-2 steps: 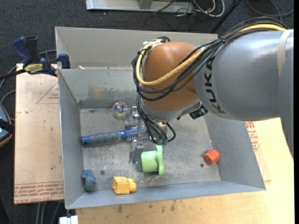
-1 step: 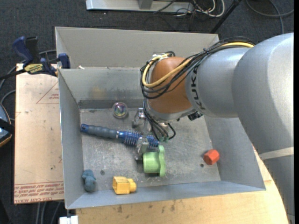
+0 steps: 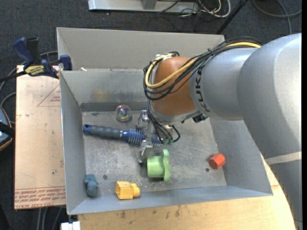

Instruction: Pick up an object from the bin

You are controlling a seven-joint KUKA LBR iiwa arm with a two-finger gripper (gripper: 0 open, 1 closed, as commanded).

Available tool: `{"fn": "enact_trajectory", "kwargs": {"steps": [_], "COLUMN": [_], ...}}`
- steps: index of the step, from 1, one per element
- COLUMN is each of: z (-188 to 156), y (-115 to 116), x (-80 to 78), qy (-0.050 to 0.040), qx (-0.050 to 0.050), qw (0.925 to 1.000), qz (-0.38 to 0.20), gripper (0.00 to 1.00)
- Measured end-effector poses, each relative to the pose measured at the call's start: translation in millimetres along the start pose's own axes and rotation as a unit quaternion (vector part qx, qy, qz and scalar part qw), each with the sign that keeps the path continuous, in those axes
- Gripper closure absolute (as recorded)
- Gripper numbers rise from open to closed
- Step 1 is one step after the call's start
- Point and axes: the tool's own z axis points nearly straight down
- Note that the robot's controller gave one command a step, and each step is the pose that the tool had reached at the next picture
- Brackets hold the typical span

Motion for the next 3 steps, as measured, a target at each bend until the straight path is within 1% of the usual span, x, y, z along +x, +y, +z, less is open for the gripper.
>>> {"fn": "enact_trajectory", "kwargs": {"steps": [3], "z": [-3.8], "y": [2.2], "x": [-2.9], "qy": [-0.0004], "qx": [0.001], "qw": [1.0], "qz": [0.002], "gripper": [0.0]}}
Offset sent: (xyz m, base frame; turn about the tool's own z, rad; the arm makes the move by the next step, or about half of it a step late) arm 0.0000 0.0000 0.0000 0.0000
